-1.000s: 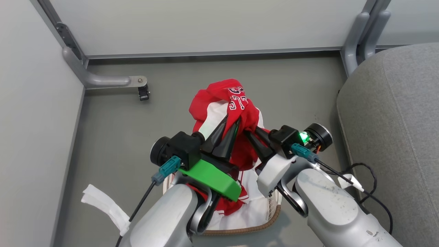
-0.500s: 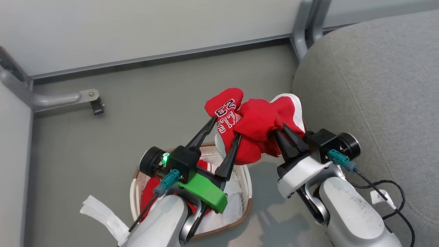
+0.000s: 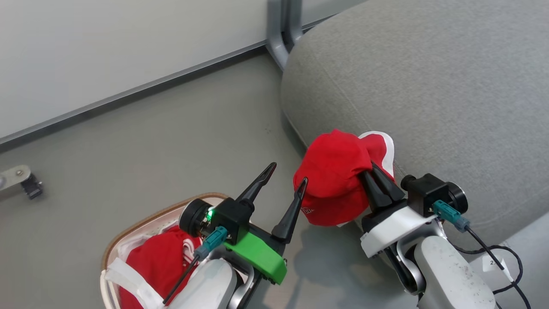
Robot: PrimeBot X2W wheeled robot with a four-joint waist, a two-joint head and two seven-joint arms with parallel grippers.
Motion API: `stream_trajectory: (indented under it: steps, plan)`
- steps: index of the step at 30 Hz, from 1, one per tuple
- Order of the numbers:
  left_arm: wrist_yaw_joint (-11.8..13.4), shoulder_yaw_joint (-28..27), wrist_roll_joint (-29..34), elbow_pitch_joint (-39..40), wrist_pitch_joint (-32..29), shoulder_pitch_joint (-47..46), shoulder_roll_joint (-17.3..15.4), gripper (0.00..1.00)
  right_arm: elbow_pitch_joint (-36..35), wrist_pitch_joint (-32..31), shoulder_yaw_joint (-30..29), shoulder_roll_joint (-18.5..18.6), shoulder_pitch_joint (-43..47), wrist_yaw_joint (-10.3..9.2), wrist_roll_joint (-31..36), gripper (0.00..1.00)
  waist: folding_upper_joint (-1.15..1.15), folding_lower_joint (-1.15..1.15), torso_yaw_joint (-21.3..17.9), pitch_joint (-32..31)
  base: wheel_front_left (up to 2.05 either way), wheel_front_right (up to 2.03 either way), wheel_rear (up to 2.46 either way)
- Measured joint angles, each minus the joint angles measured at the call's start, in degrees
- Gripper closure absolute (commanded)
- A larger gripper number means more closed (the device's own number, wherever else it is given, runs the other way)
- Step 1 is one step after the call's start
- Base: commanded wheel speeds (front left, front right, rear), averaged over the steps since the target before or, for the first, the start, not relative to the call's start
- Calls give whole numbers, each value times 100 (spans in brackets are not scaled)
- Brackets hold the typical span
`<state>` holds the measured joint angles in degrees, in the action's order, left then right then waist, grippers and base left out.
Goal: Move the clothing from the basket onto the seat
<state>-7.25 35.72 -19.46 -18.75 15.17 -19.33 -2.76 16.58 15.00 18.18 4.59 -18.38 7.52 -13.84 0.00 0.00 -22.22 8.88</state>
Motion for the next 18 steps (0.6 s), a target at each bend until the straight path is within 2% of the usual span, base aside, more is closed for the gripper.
stream_trajectory:
  steps: [8,13,18]
  plan:
    - [-8,170,-58,-48,0,-27,4,0,-102,0,-236,152,114,0,26,100,0,0,-717,57,0,0,0]
    - [-12,140,-32,-143,0,-131,4,0,30,-1,-403,378,-252,0,169,100,0,0,-849,266,0,0,0]
    - [-13,148,172,-291,0,-312,3,0,289,0,-822,937,-1160,0,302,100,0,0,-813,574,0,0,0]
